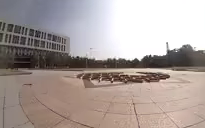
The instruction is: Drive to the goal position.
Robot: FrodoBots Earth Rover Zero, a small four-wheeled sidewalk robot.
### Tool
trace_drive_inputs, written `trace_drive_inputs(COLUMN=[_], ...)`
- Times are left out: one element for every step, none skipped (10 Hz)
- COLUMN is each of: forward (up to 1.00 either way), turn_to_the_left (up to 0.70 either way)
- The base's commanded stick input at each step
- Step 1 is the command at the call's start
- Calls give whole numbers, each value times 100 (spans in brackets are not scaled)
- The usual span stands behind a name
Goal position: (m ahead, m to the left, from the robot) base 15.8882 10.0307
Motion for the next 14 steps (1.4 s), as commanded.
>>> trace_drive_inputs(forward=[4,5,4,4,5,5,4,4,4,4,5,5,5,4], turn_to_the_left=[0,0,0,0,0,0,0,0,0,0,0,0,0,0])
